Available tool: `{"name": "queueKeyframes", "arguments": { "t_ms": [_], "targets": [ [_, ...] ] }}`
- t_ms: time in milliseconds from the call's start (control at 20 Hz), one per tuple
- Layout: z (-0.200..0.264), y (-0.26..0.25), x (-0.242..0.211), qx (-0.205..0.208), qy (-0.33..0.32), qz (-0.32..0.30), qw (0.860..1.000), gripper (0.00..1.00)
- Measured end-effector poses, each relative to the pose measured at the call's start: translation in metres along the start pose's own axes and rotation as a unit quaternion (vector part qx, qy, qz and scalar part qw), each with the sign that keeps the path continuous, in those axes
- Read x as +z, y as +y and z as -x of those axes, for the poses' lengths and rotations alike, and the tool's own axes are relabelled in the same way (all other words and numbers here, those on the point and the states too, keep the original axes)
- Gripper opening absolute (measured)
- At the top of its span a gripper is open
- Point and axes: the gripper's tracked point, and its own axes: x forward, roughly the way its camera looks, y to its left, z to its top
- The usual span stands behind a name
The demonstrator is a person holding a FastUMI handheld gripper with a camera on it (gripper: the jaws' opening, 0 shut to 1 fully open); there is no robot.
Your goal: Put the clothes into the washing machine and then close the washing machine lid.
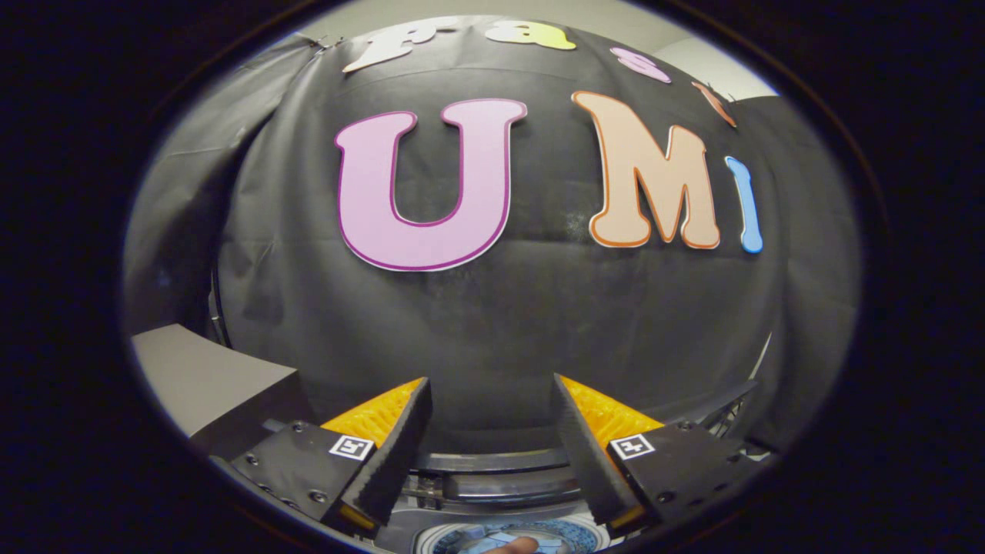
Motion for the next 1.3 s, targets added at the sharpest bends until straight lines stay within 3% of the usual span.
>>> {"name": "queueKeyframes", "arguments": {
  "t_ms": [1300],
  "targets": [
    [0.0047,-0.0001,-0.0022,0.0,-0.008,-0.003,1.0,0.96]
  ]
}}
